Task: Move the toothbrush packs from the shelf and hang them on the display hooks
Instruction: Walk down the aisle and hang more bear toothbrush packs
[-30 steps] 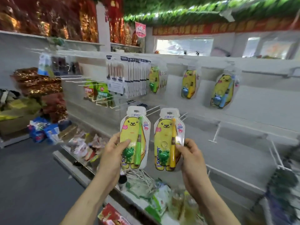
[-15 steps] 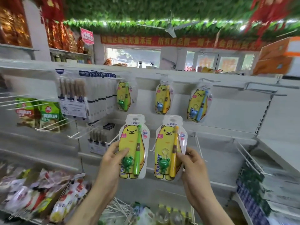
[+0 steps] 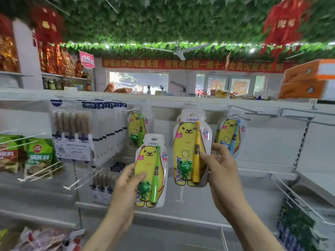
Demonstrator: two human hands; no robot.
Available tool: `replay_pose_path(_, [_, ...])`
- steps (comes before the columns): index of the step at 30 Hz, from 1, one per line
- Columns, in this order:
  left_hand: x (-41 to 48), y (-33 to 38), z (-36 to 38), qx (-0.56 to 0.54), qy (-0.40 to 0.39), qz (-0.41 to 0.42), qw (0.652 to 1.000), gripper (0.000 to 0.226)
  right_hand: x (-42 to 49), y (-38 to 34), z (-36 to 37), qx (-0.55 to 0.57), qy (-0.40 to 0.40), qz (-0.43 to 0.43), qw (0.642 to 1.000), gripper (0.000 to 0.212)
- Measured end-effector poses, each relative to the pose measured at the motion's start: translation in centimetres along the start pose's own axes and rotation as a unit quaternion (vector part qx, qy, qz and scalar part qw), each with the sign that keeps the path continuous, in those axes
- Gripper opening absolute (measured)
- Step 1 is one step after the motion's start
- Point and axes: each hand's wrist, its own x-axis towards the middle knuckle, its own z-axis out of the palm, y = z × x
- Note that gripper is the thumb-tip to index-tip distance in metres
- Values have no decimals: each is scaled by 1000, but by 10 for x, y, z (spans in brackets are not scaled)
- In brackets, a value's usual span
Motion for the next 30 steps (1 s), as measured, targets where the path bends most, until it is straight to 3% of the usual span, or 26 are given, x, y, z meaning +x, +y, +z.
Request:
replay_pose_path(12, [50,-9,-26,-11,-34,-14,999,22,17,4,30,-6,69,4,998,13])
replay_pose_path(30, [56,-14,-23,-23,-39,-2,999,22,18,-6,22,35,80,-10,996,13])
